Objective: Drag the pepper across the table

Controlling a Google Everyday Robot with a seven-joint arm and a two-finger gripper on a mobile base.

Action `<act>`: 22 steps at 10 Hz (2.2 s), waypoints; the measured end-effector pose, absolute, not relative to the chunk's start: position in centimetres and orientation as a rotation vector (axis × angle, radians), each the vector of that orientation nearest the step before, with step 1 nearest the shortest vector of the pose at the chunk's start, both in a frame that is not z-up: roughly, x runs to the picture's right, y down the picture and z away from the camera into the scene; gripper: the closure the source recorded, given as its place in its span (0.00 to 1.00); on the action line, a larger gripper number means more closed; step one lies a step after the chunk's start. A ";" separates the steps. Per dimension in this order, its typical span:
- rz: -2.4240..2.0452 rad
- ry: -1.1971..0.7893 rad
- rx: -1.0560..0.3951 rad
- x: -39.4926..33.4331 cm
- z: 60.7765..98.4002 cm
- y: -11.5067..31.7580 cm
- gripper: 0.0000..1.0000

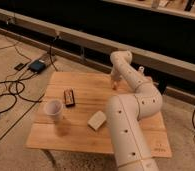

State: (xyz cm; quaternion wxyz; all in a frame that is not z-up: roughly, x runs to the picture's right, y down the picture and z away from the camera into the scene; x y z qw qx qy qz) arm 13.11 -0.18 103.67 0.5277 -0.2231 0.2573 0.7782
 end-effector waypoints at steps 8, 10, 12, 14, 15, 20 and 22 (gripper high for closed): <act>1.694 0.660 -0.680 4.7 101.2 2.3 0.87; 1.655 0.671 -0.696 2.8 100.9 2.9 0.87; 1.609 0.667 -0.713 -0.3 100.6 3.1 0.87; 1.538 0.681 -0.742 -4.4 99.9 3.8 0.87; 1.513 0.683 -0.754 -5.8 99.6 3.9 0.87; 1.299 0.739 -0.797 -12.4 97.3 4.4 0.87; 1.271 0.757 -0.794 -12.6 96.4 3.9 0.87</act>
